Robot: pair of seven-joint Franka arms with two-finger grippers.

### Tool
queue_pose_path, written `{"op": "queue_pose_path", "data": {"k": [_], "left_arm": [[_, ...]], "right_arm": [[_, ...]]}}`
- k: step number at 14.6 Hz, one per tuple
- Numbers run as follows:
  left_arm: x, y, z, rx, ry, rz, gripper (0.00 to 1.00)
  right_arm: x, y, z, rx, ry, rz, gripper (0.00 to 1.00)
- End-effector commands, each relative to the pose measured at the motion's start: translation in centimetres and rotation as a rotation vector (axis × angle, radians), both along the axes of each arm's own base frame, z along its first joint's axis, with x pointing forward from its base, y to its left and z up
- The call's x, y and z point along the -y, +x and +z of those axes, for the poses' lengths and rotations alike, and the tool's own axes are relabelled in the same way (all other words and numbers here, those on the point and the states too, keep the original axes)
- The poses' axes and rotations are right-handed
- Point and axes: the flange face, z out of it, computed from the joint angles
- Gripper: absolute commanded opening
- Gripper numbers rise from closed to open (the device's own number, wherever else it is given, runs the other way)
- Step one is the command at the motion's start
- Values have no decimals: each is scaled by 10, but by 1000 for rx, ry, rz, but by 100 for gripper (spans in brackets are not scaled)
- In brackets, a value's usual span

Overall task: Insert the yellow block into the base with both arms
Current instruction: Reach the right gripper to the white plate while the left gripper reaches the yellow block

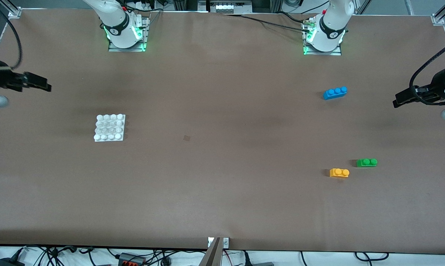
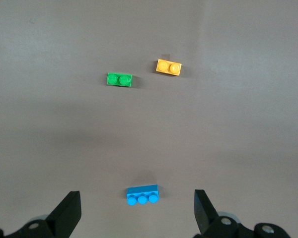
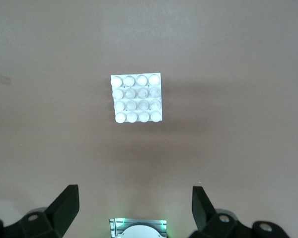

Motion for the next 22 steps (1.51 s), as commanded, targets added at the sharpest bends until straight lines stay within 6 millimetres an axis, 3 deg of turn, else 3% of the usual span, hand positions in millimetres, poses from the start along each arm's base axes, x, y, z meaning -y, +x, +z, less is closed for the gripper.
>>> {"op": "queue_pose_path", "data": {"k": [1,7,9,12,15,17,20,22], "left_arm": [[0,-1,4,-8,7,-12,100],[0,3,-4,-23,4,-15,100],[-4,7,-13,-28,0,-9,100],[-14,26,-42,-12,-7,-1,100],[-11,58,-94,8,-26,-15,100],[-8,84,-149,22,-44,-22,100],[-11,104,-209,32,-50,-9,100],[-1,114,-245,33,-15,-51,100]], "right_arm": [[-4,7,-51,22,-13,12,100],[-8,-6,-173,183,-29,23,100],[-8,-6,-201,217,-38,23,100],[-11,-4,-239,215,-46,29,100],[-11,-17,-262,271,-53,36,100],[-12,-18,-282,275,-58,37,100],[-15,-21,-306,244,-55,72,100],[-12,-25,-322,217,-46,138,100]]}}
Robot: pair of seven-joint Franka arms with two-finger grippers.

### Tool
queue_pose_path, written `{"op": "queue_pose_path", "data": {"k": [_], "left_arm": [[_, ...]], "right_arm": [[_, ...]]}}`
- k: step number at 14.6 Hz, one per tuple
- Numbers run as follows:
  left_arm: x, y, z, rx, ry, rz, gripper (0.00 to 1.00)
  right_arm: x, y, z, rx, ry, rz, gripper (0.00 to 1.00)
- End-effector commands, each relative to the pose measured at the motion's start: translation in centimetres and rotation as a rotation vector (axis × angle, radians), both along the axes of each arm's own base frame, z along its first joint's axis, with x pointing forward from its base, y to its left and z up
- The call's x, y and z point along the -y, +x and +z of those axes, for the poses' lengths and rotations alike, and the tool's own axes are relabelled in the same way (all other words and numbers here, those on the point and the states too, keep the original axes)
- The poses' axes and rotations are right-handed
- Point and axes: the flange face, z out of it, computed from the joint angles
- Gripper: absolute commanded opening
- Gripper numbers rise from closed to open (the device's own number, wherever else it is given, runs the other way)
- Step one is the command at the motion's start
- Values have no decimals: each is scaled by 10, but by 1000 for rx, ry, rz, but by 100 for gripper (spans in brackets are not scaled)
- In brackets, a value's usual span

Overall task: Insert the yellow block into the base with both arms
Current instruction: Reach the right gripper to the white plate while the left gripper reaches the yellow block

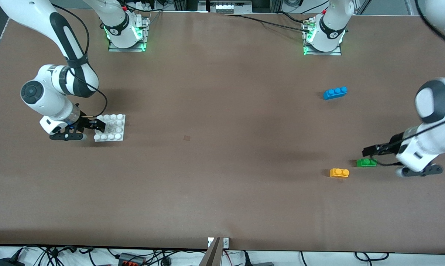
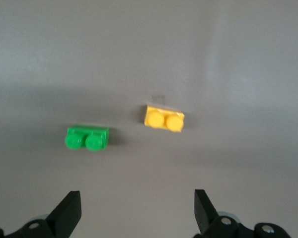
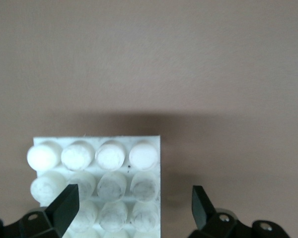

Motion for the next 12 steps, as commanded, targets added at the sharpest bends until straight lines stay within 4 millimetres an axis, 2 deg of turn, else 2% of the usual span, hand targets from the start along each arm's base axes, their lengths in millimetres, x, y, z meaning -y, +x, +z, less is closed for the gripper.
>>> {"op": "queue_pose_path", "data": {"k": [1,3,6,8,11,12], "left_arm": [[15,17,-34,22,33,-50,100],[30,24,-52,53,27,-67,100],[43,25,-69,41,20,-89,100],[49,25,-84,28,64,-142,100],[52,31,-87,90,130,-206,100],[51,31,-97,83,127,-210,100]], "right_arm": [[1,-3,-14,-9,0,78,100],[1,-4,-15,-12,4,73,96],[2,-5,-18,-19,5,67,88],[2,-7,-26,-36,7,61,84],[3,-8,-30,-42,8,59,77],[3,-8,-31,-45,8,59,75]]}}
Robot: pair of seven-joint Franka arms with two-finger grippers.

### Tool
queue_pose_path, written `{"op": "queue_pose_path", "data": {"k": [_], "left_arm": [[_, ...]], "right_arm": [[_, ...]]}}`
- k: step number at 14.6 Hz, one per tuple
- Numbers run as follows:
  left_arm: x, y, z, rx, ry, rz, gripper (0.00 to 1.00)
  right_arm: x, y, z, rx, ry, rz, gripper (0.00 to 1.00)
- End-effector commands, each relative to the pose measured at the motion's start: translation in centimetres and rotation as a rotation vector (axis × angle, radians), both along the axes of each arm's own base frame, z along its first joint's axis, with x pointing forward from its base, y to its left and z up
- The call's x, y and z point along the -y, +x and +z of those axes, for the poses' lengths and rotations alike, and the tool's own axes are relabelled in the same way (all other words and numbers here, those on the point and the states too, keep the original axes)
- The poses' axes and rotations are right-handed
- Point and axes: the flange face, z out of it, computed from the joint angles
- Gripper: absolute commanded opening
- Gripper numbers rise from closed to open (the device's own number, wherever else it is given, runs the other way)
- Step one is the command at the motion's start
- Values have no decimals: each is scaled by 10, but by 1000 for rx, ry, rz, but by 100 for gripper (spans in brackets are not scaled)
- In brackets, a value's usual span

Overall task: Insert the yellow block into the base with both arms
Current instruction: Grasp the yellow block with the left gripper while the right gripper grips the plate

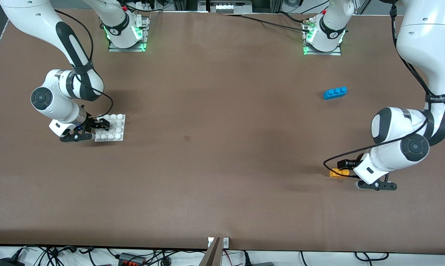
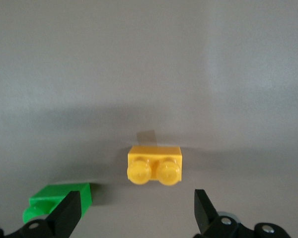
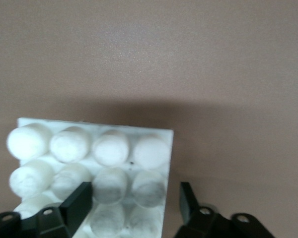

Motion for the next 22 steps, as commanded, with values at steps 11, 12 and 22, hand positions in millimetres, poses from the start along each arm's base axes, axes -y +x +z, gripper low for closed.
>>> {"op": "queue_pose_path", "data": {"k": [11,12,22], "left_arm": [[2,11,-50,61,-21,-116,100],[3,11,-50,61,-21,-114,100],[5,3,-73,22,-27,-109,100]], "right_arm": [[-23,-5,-17,-29,34,18,57],[-42,-6,-19,-42,49,50,57],[-206,-10,-40,-107,153,-29,55]]}}
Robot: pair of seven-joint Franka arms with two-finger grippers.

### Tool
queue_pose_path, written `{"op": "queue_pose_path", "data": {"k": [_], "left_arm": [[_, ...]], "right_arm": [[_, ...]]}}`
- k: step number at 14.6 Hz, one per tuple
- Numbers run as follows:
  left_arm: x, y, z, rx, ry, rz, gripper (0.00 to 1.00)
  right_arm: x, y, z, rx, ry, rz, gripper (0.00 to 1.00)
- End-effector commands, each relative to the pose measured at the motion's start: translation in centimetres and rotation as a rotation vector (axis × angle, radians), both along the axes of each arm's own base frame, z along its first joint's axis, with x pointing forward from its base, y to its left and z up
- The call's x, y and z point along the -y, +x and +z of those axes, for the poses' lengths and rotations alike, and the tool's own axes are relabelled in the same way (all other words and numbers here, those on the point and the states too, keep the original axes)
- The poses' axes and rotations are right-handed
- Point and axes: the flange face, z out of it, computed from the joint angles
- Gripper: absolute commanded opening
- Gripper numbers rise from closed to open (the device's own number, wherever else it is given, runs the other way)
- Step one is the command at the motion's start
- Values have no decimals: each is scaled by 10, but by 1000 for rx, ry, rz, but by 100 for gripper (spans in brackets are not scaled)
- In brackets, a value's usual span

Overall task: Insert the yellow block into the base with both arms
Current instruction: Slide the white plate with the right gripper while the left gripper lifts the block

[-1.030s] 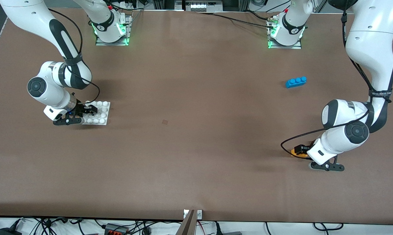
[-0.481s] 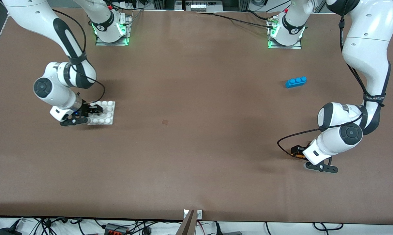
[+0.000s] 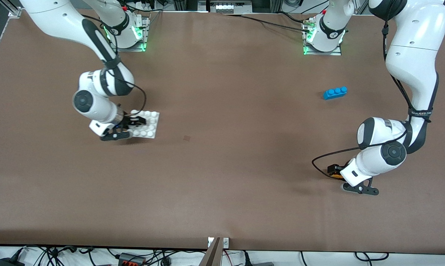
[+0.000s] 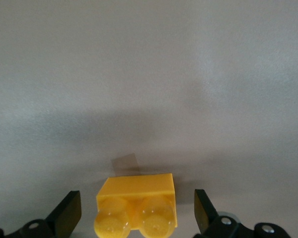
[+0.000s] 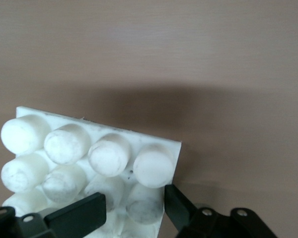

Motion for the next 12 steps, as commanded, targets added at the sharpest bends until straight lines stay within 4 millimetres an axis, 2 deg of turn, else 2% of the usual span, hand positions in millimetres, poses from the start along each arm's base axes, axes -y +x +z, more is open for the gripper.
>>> {"op": "queue_pose_path", "data": {"k": [1,9,11,12], "left_arm": [[-1,0,-1,4,9,-23,100],[-2,-2,-10,-8,9,-32,100],[-1,-2,-10,-8,9,-33,100],[-2,-2,-10,-8,9,-32,100]], "right_arm": [[-56,1,-24,-43,59,-39,54],[-203,3,-11,-17,106,-150,51],[-234,6,-8,-2,129,-142,51],[-243,8,-8,2,137,-139,51]]}}
